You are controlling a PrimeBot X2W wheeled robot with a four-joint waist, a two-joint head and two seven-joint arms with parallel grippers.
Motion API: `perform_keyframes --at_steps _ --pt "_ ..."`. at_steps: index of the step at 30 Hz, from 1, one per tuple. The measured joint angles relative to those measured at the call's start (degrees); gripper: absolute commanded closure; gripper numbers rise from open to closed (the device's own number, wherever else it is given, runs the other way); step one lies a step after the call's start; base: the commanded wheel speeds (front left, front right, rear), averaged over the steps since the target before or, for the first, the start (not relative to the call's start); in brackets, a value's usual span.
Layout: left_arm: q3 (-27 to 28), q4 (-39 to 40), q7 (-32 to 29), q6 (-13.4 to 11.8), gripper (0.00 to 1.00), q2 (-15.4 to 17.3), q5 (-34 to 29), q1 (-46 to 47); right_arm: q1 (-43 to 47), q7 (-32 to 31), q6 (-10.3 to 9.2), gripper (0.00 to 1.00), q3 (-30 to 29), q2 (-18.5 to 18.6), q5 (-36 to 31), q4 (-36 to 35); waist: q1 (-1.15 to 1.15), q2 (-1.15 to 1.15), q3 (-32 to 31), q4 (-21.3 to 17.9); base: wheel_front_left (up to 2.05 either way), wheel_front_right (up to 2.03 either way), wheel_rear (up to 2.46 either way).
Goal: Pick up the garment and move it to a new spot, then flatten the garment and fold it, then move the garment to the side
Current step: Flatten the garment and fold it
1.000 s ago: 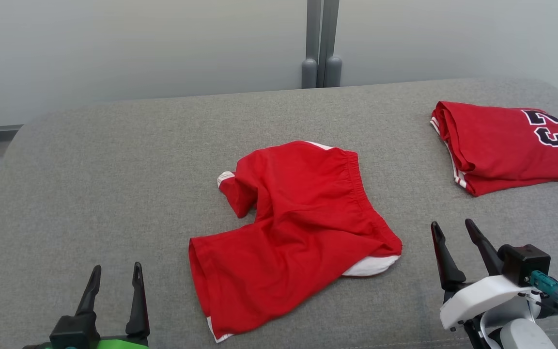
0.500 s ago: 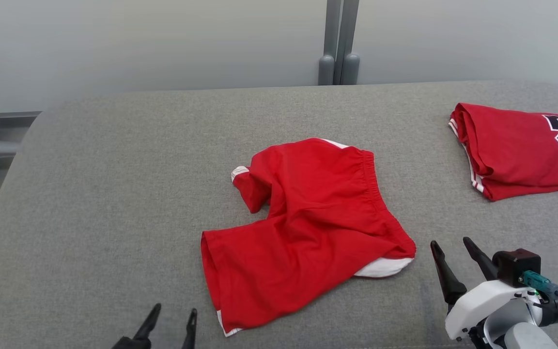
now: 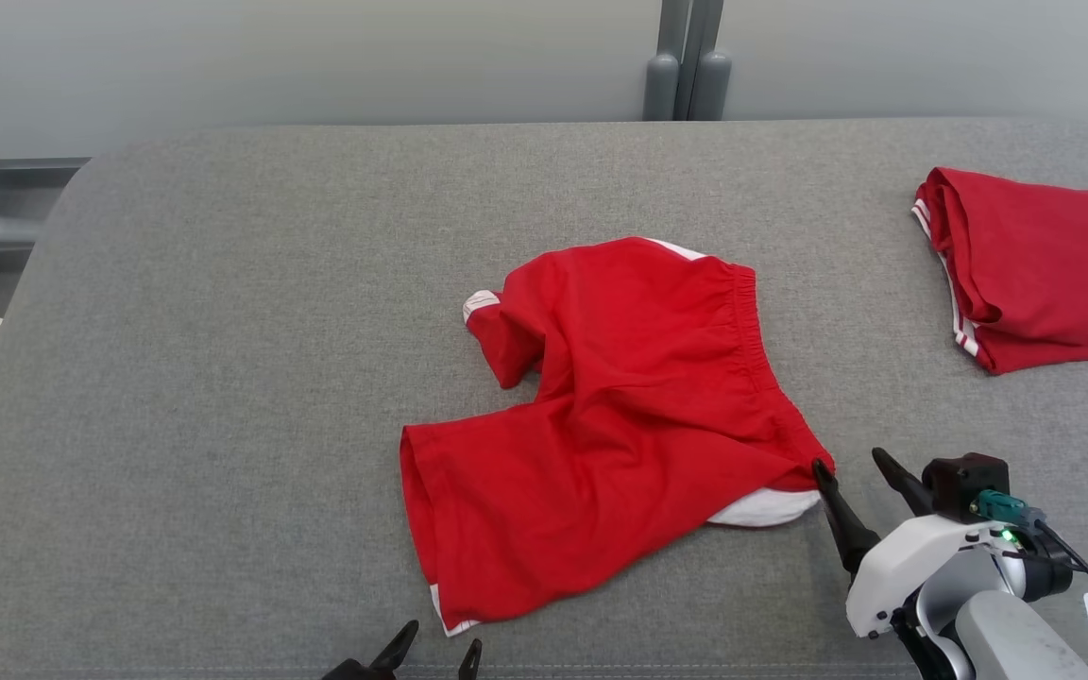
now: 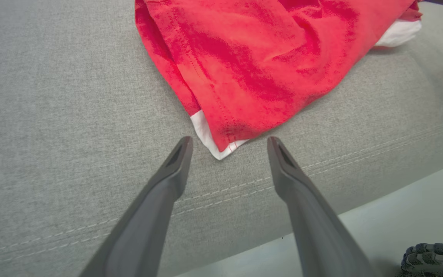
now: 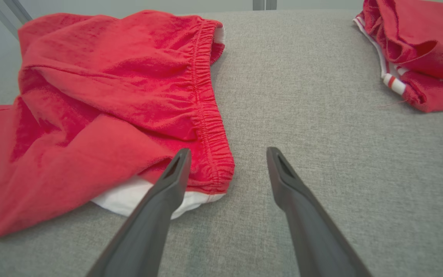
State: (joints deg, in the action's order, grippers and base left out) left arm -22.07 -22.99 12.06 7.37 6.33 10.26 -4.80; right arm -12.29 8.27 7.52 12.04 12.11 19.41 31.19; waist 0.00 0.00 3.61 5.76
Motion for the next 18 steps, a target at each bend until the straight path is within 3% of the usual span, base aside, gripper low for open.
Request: perform_keyframes --at_steps 18 --pt "-5.76 -14.48 2.68 0.01 0.00 -1.00 4.03 9.95 -6.97 0.30 0.00 0.00 7.40 -0.86 4.07 11.99 0.00 0.00 2.52 0.23 0.00 0.00 0.00"
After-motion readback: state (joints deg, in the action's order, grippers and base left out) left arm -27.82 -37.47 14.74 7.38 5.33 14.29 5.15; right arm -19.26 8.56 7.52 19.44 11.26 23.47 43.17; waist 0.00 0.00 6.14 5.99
